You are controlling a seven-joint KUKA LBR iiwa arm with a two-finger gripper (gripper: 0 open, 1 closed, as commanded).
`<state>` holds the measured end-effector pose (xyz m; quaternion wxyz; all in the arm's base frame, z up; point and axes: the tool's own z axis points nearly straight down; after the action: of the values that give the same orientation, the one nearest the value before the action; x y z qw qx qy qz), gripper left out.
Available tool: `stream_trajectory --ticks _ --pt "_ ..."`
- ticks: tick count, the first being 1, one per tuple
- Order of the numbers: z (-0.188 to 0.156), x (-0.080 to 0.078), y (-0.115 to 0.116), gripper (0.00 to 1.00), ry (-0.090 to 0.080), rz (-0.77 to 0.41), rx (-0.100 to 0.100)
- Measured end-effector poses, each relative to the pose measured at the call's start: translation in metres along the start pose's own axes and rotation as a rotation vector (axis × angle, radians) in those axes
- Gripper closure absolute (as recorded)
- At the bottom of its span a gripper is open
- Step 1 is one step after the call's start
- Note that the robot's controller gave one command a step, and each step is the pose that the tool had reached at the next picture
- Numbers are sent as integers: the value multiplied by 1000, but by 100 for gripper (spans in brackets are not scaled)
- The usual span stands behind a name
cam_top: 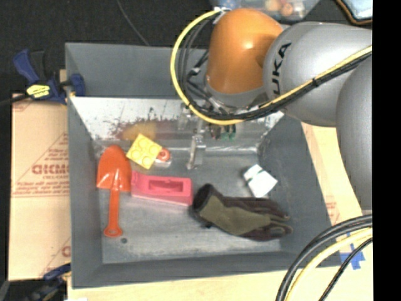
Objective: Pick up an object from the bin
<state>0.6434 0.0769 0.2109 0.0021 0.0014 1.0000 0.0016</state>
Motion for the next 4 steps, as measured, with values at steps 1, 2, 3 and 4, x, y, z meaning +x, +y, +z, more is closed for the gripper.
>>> stream_trajectory --ticks 1,2,3,4 --pt "0 0 0 0 0 0 0" --pt "-7 -9 2 0 -5 69 -2" --pt "1 -7 -18 0 -5 -51 1" --pt "25 -2 44 0 -8 -166 -1"
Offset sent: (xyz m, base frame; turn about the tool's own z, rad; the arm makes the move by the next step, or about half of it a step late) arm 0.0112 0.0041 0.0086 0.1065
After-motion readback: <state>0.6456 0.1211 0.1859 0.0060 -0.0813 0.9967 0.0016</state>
